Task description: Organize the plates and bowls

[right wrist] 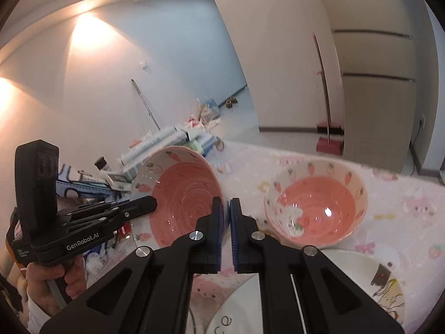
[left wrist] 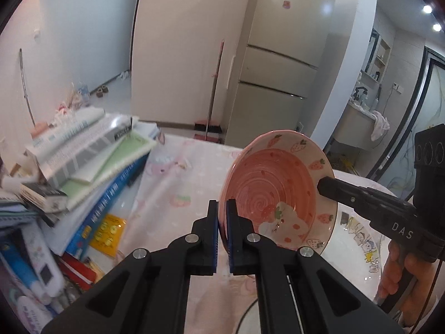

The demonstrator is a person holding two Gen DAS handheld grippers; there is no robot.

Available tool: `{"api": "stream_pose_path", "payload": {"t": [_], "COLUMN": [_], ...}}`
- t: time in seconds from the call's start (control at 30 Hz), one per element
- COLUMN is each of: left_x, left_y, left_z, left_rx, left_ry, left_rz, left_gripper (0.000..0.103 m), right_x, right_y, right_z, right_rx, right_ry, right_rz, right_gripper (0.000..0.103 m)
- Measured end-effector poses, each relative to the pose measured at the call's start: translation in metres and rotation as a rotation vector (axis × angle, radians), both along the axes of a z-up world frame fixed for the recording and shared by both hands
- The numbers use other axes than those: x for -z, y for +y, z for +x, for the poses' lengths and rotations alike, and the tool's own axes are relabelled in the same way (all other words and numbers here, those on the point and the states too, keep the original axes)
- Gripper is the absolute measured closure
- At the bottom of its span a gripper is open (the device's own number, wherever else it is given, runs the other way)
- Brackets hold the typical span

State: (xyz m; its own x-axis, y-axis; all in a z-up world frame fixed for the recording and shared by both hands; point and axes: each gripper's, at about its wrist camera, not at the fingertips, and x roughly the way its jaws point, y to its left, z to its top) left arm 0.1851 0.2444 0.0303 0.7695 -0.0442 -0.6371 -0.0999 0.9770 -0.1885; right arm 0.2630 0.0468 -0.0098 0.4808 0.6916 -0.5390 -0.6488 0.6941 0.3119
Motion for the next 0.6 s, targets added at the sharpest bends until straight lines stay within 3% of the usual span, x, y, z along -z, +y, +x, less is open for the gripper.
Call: {"api": "stream_pose_path", "payload": {"t": [0.2, 0.3, 0.43, 0.6], "left_x": [-0.036, -0.046, -0.045, -0.030], "left_y": [-0.021, -0.042, -0.059, -0.059], "left_z": [-0.038, -0.059, -0.082, -0.096], "left_rx": [0.018, 0.045, 0.065, 0.094], "left_ry": [-0.023, -0.003, 0.040, 0.155], "left_rz": [0.053, 0.121, 0.177, 0.159], "left_gripper": [0.098, 0.098, 0.097, 0.097], "right_x": [-0.038, -0.046, -0.039, -0.023], "right_y": [-0.013, -0.025, -0.038, -0.039], "right_z": [-0.028, -0.044, -0.067, -0.089], "right_rx": [-0.037, -0.032, -0.054, -0.084], "right_ry": [-0.019, -0.005, 0.031, 0.083], "right_rz": [0.009, 0.020, 0.011, -0.046], "right_gripper": [0.097, 0.098, 0.098, 0.097]}}
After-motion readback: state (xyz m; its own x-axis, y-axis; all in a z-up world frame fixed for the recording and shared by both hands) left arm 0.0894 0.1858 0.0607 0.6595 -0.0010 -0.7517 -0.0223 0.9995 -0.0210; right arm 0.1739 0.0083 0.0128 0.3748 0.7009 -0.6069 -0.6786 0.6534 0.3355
